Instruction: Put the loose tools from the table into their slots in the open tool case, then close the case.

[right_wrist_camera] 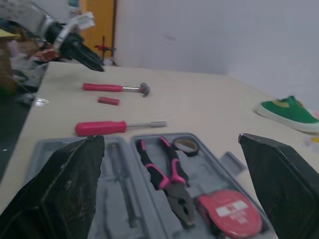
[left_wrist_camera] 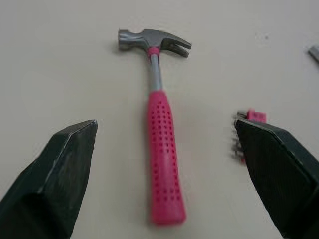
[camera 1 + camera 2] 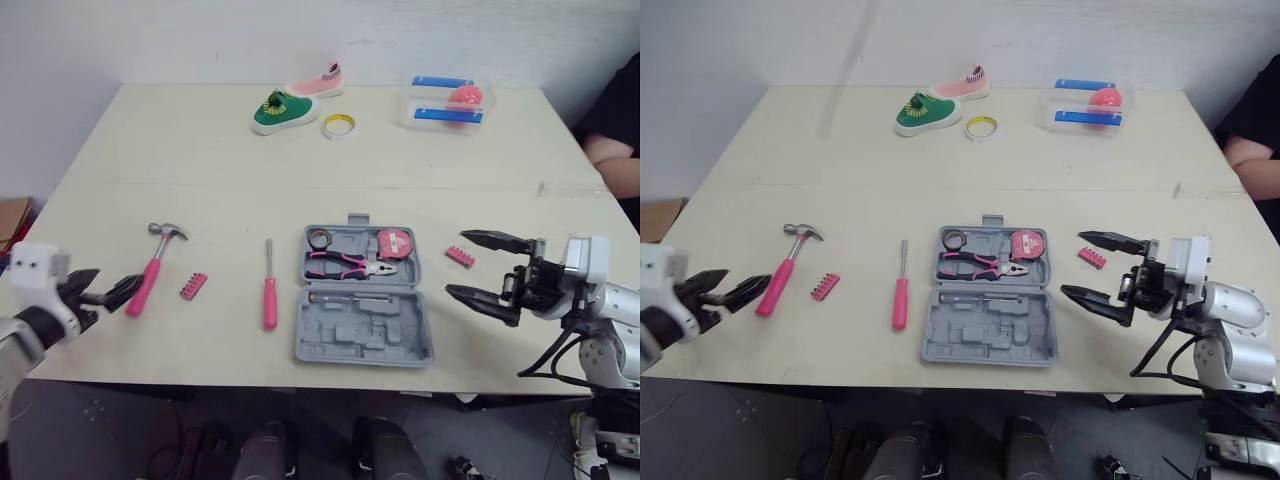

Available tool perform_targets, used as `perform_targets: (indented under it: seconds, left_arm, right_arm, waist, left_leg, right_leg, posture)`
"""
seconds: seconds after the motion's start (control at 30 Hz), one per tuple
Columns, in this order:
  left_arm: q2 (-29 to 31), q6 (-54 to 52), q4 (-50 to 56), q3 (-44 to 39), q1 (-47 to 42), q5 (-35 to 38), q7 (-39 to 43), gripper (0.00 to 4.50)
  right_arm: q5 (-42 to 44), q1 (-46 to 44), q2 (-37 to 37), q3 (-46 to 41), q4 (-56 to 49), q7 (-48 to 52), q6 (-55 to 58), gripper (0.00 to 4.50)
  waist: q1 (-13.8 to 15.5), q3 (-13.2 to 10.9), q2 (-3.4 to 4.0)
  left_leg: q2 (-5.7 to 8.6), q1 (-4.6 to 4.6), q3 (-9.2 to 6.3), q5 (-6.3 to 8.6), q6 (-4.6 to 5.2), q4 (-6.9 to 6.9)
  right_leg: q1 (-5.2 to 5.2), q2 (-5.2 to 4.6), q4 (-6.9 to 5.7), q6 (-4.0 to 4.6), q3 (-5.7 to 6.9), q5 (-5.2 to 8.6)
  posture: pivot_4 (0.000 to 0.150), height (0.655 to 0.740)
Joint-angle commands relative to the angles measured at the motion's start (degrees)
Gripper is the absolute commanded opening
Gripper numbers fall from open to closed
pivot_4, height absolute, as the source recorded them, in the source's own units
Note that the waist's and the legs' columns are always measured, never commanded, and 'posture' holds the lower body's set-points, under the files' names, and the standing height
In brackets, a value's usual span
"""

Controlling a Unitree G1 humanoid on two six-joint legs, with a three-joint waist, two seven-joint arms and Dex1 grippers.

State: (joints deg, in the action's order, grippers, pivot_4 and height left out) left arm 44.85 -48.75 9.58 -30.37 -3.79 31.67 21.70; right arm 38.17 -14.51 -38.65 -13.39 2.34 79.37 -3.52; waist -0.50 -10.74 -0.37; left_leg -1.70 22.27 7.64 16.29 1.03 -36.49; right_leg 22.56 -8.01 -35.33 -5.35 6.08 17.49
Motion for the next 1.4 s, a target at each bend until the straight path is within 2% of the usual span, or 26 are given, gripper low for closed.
perform_targets:
  seconds: [0.03,0.23,0.33,0.43,0.67,0.87,1.0,1.07,1.17,1.23,1.4]
  left_arm:
    - [0.7,0.2,-5.2,3.9,-2.7,-4.1,-1.1,4.46]
    - [2.0,1.5,-10.8,8.3,-5.0,-6.6,3.2,4.46]
    - [1.9,1.7,-12.7,11.1,-5.9,-6.9,6.3,4.46]
    - [1.2,1.7,-14.5,13.3,-6.3,-6.9,9.5,3.64]
    - [0.0,5.5,-16.4,11.8,-7.4,-7.9,10.5,0.62]
    - [1.8,8.2,-9.7,6.2,-6.9,-5.4,12.8,0.54]
    - [2.7,16.7,-3.1,4.8,-6.6,-5.1,17.9,0.54]
    - [5.4,22.2,0.0,8.3,-5.9,-8.5,21.6,0.54]
    - [6.7,26.7,3.4,13.2,-6.8,-9.3,26.5,0.54]
    - [5.6,26.5,6.7,17.2,-9.3,-7.1,29.4,0.54]
    - [2.6,23.3,11.4,31.5,-18.4,-7.1,35.6,0.54]
  right_arm:
    - [1.1,-0.6,-0.1,-0.2,-2.8,0.5,0.6,4.50]
    - [0.9,-0.4,0.3,-0.4,-3.9,0.4,0.7,4.50]
    - [0.3,0.4,0.4,0.1,-4.7,1.1,0.1,4.50]
    - [0.6,1.0,0.1,0.3,-5.0,1.4,0.9,4.50]
    - [0.2,2.3,-0.7,-0.6,-4.7,2.7,-0.1,4.50]
    - [-0.7,4.6,-2.1,-3.4,-4.0,3.3,-3.1,4.50]
    - [-1.1,4.9,-3.4,-5.3,-2.2,3.3,-4.4,4.50]
    - [-1.2,5.6,-4.3,-5.9,-1.9,3.8,-4.7,4.50]
    - [-2.1,6.7,-5.6,-6.5,-0.6,5.8,-6.9,4.50]
    - [-2.6,6.4,-6.4,-7.8,1.9,5.9,-7.9,4.50]
    - [-1.8,9.2,-9.3,-9.3,4.3,9.0,-7.0,4.50]
  waist:
    - [0.0,0.0,-0.03]
    - [0.3,0.0,-0.12]
    - [0.4,0.0,-0.13]
    - [0.6,0.0,-0.13]
    - [0.7,0.0,-0.12]
    - [0.6,-0.1,-0.29]
    - [0.4,-0.3,-0.66]
    - [0.4,-0.3,-0.67]
    - [0.4,-0.3,-0.62]
    - [0.4,-0.3,-0.61]
    - [0.8,-0.3,-0.64]
  left_leg:
    - [-0.02,-0.02,0.06,0.00,-0.01,0.00]
    - [-0.12,-0.03,0.28,-0.14,0.23,0.00]
    - [-0.10,-0.06,0.31,0.01,-0.03,0.00]
    - [-0.05,-0.10,0.32,-0.03,0.01,-0.01]
    - [0.04,-0.12,0.32,-0.04,0.06,-0.02]
    - [0.03,-0.07,0.29,-0.05,0.07,-0.02]
    - [0.00,-0.04,0.29,-0.05,0.04,-0.02]
    - [0.01,-0.03,0.31,-0.05,0.04,-0.02]
    - [0.00,-0.05,0.36,0.00,0.00,0.01]
    - [0.00,-0.07,0.44,0.00,0.03,0.01]
    - [-0.02,-0.01,0.45,-0.18,0.37,-0.19]
  right_leg:
    - [0.02,0.04,-0.02,0.00,0.03,0.00]
    - [0.18,0.20,-0.15,0.00,0.04,0.00]
    - [0.21,0.12,-0.15,0.00,-0.02,0.00]
    - [0.21,0.02,-0.23,0.01,-0.02,0.00]
    - [0.18,-0.10,-0.26,-0.01,-0.04,-0.01]
    - [0.18,-0.10,-0.23,-0.01,-0.04,-0.01]
    - [0.20,-0.06,-0.20,-0.01,-0.02,-0.01]
    - [0.19,-0.07,-0.17,-0.01,-0.02,-0.01]
    - [0.20,-0.04,-0.10,0.00,-0.02,-0.01]
    - [0.19,-0.01,-0.11,-0.01,-0.04,-0.01]
    - [0.18,0.08,-0.19,-0.04,-0.04,-0.03]
  posture:
    - [0.150,0.7400]
    - [0.150,0.7400]
    - [0.150,0.7400]
    - [0.150,0.7400]
    - [0.150,0.7400]
    - [0.150,0.7400]
    - [0.150,0.7400]
    - [0.150,0.7400]
    - [0.150,0.7400]
    - [0.150,0.7400]
    - [0.150,0.7400]
